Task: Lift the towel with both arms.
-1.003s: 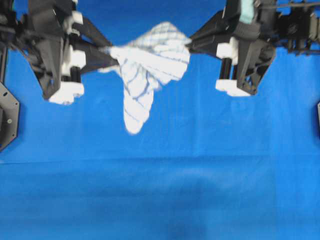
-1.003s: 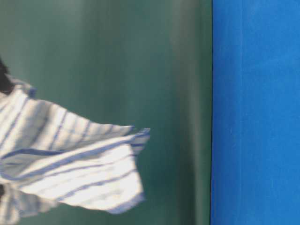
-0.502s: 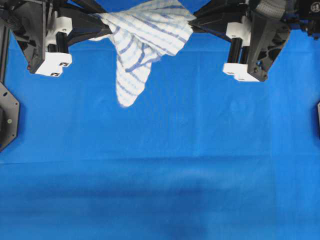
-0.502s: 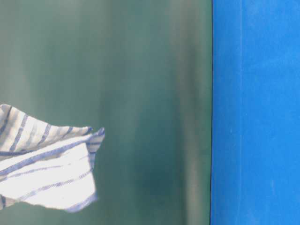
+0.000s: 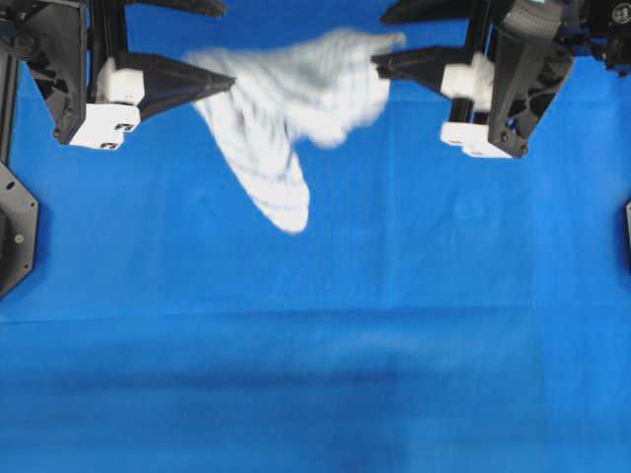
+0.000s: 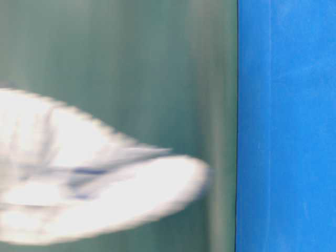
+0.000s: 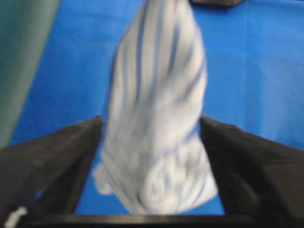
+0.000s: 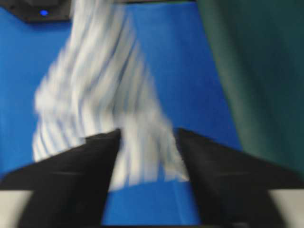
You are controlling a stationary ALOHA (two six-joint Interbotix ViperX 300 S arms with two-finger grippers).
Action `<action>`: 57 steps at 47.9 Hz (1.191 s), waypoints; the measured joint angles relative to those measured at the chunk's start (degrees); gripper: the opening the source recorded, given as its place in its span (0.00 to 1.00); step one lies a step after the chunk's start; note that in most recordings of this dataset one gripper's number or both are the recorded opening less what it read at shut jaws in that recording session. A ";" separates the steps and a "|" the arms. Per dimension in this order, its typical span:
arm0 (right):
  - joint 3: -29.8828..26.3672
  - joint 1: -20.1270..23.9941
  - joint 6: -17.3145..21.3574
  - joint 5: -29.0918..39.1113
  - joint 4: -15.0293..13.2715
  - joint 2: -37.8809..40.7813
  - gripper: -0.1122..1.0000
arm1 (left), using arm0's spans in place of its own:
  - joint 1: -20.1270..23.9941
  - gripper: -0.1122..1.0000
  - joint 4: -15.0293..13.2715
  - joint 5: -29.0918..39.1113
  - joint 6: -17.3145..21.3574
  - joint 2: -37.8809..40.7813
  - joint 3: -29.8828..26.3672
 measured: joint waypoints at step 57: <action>29.18 -0.53 14.77 -29.44 -1.49 11.69 0.67 | -8.44 0.93 -0.35 -34.28 -9.58 9.76 37.35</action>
